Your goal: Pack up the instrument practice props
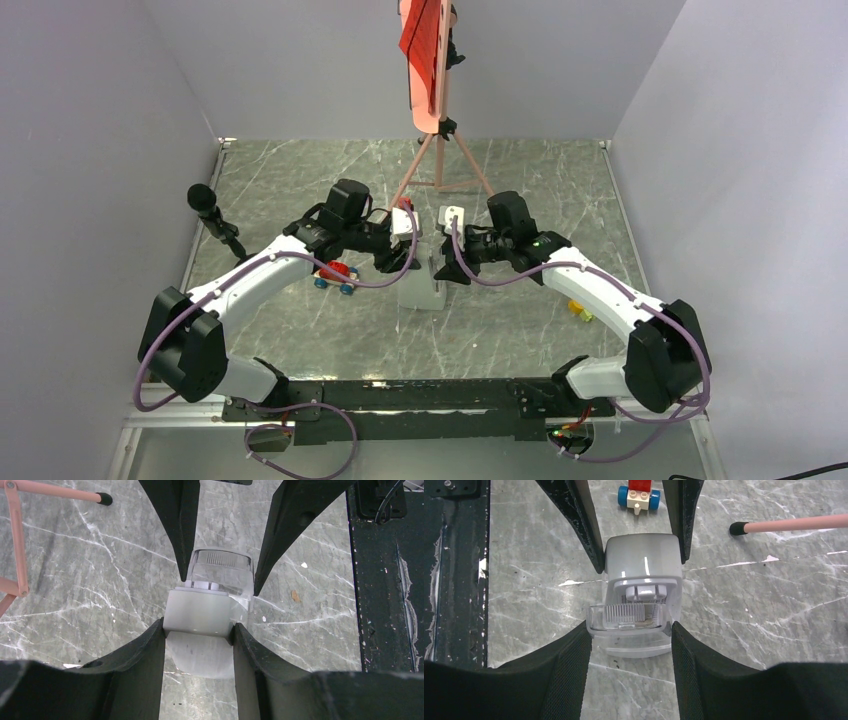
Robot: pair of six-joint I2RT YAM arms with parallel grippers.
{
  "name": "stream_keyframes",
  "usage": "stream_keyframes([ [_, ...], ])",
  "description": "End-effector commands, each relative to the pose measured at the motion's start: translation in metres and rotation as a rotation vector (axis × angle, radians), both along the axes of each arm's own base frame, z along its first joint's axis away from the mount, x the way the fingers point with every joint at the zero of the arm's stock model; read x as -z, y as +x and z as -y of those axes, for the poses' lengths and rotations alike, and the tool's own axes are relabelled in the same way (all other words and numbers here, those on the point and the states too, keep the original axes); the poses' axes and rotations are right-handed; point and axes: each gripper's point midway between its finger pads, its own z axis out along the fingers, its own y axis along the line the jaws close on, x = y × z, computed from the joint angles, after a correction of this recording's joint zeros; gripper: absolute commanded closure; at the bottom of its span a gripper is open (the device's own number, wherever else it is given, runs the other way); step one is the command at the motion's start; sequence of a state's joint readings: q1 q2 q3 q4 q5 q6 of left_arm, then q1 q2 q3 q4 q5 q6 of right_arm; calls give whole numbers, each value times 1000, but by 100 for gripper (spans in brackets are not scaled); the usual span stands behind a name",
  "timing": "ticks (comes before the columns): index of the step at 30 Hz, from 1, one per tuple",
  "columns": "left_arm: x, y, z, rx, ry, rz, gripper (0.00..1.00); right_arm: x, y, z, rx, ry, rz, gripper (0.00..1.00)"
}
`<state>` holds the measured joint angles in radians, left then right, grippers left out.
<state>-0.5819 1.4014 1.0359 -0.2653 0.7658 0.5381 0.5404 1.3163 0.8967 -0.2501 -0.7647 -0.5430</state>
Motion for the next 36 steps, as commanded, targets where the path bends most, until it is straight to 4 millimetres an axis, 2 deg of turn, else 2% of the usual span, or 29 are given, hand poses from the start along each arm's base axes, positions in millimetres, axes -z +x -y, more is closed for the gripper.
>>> stream_keyframes([
  [1,32,-1,-18,-43,106,-33,99,-14,7,-9,-5,51,46,100],
  [5,33,-2,-18,-39,106,-36,99,-11,10,-9,1,47,54,100],
  [12,32,0,-17,-42,106,-32,99,10,-3,-8,-75,-20,-43,100],
  [18,34,-1,-18,-42,107,-33,99,16,2,-4,-47,-42,-12,100],
  [24,35,-2,-18,-34,113,-33,99,11,11,-6,-43,-40,64,100],
  [36,37,0,-18,-29,121,-25,99,1,12,-12,-111,-42,142,100],
])
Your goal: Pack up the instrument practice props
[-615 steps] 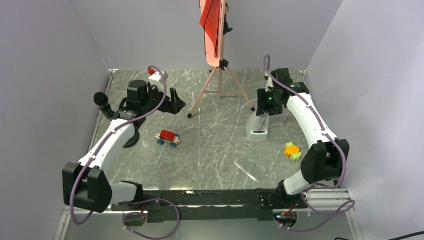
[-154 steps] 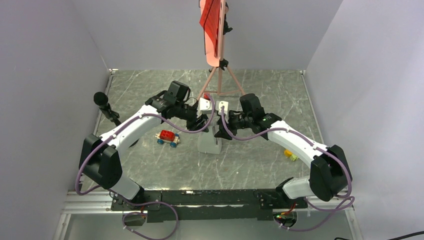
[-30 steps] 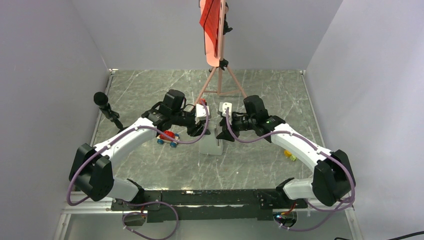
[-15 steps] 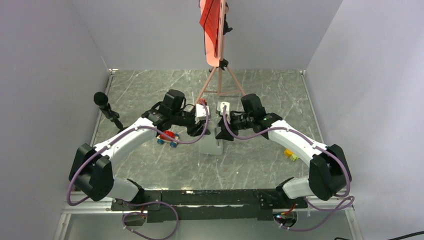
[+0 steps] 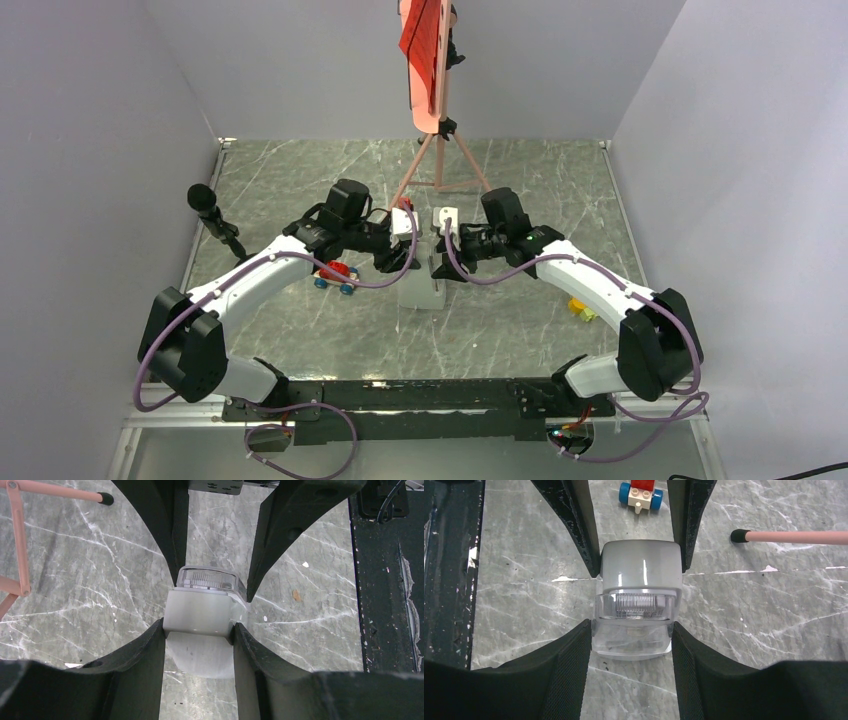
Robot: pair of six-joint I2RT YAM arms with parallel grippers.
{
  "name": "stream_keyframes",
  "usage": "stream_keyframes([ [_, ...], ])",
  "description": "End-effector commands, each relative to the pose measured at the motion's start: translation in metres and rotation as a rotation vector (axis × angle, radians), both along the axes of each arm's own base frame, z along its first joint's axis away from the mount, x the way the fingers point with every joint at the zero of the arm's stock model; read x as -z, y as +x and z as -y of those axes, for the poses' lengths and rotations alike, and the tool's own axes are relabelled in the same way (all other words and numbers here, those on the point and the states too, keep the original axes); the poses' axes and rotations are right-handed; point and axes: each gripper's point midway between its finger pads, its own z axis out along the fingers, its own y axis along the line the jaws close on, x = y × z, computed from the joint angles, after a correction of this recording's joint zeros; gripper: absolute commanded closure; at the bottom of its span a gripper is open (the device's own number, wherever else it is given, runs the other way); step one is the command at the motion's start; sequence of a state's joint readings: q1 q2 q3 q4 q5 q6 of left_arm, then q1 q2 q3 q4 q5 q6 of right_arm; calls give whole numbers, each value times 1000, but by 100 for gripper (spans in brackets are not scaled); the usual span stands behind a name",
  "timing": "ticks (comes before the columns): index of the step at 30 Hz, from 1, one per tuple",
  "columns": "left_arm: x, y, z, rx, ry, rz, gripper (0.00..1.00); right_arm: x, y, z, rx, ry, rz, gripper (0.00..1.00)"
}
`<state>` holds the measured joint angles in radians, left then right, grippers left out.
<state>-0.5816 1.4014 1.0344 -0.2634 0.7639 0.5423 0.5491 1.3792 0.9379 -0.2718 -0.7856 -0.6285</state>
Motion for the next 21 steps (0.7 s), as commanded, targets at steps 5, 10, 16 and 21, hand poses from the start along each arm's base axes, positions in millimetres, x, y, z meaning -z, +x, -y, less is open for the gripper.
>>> stream_keyframes([
  [5,37,1,-18,-34,121,-29,99,-17,3,-10,-64,-6,126,100],
  [10,39,2,-19,-35,124,-33,99,-38,3,-18,-48,36,95,100],
  [16,39,2,-19,-33,123,-32,99,-37,-1,-15,-48,38,40,100],
  [21,40,1,-20,-30,126,-31,99,-38,0,-10,-40,30,49,100],
])
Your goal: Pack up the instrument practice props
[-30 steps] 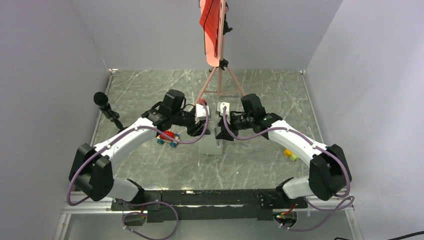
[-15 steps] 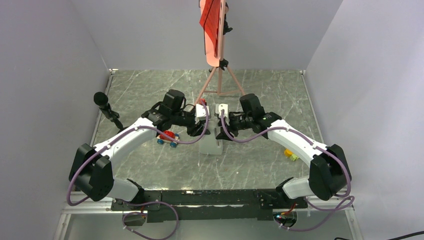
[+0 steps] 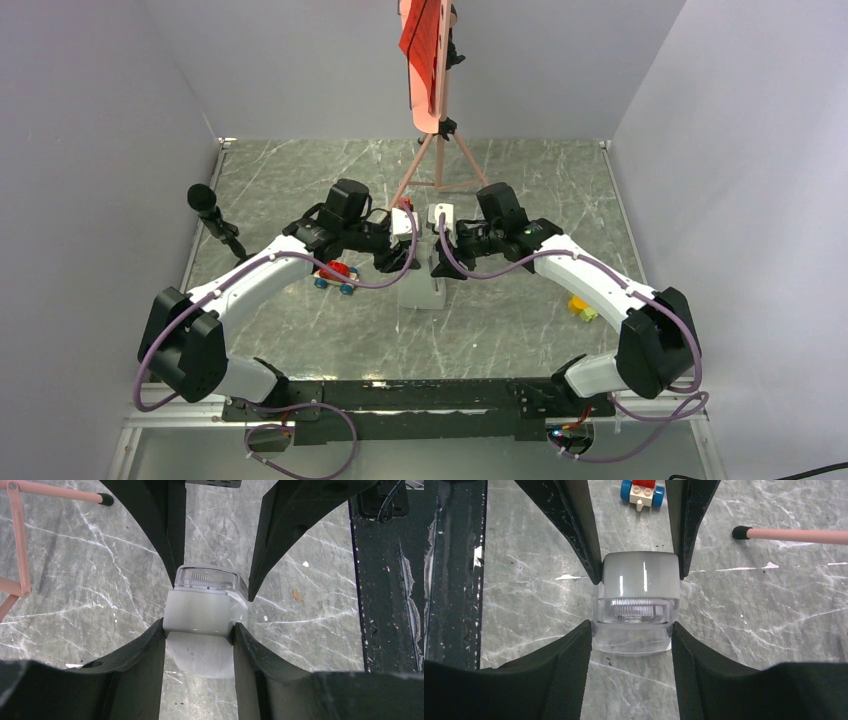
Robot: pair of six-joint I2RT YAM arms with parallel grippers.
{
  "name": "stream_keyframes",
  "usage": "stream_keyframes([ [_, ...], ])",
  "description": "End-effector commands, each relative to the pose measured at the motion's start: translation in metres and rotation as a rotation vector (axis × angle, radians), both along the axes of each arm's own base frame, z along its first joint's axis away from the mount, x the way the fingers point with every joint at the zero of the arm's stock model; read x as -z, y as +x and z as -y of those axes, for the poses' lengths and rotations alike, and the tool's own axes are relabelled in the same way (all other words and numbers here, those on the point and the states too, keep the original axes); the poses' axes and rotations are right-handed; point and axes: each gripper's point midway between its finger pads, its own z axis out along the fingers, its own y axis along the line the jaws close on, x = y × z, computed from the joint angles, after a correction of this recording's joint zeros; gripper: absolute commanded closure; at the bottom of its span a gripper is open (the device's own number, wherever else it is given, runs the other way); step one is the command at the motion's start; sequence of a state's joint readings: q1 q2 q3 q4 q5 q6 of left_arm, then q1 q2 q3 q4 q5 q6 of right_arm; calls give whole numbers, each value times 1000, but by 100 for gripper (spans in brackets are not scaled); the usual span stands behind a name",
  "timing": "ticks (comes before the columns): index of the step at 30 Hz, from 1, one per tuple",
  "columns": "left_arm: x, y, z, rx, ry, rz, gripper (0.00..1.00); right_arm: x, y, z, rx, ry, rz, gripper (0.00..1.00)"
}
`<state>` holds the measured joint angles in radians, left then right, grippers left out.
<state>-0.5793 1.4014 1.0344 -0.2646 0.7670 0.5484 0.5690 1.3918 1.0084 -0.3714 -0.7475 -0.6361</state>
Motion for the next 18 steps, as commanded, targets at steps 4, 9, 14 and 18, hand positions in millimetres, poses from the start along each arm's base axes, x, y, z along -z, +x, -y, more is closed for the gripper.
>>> stream_keyframes([
  [4,39,1,-21,-36,127,-34,99,-47,8,-8,-18,106,139,100],
  [9,39,1,-20,-37,124,-34,99,-36,6,-10,-30,71,63,100],
  [14,38,2,-21,-39,124,-31,99,-20,4,-7,-21,56,38,100],
  [18,38,1,-21,-39,125,-33,99,-8,4,-5,-10,45,37,100],
])
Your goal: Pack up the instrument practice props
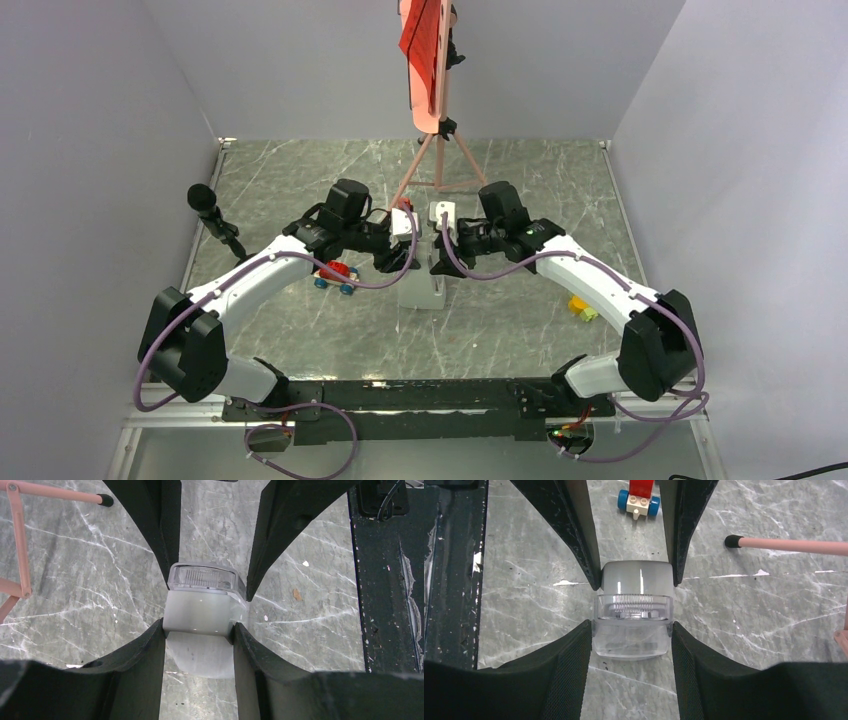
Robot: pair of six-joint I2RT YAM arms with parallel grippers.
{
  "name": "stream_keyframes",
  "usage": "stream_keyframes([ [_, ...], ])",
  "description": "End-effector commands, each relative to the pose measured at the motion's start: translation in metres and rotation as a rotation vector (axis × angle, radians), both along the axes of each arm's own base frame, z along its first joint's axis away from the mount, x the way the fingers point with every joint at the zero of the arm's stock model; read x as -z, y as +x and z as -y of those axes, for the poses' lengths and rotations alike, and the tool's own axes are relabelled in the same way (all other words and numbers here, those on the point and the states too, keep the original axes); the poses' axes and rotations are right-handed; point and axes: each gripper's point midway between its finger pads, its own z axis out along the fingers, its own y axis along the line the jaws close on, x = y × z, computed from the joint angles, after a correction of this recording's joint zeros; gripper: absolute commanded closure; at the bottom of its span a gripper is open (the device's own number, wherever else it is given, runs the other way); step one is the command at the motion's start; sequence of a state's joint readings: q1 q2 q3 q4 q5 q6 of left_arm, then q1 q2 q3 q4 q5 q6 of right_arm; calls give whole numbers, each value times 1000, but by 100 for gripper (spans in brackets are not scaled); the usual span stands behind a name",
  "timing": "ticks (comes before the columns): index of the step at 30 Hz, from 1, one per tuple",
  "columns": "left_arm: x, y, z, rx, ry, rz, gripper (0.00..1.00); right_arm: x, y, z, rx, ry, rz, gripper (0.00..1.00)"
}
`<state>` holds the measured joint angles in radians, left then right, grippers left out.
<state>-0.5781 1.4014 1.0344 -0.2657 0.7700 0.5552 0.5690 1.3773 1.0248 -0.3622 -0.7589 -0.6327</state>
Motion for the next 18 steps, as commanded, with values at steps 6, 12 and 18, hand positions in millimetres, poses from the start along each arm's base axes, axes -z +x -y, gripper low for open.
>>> stream_keyframes([
  [6,40,-1,-22,-40,129,-44,99,18,3,-1,-10,15,35,100],
  [12,42,-1,-23,-40,138,-49,99,28,3,0,-15,11,24,100],
  [18,42,0,-24,-39,136,-48,99,40,-3,9,-63,-25,112,100],
])
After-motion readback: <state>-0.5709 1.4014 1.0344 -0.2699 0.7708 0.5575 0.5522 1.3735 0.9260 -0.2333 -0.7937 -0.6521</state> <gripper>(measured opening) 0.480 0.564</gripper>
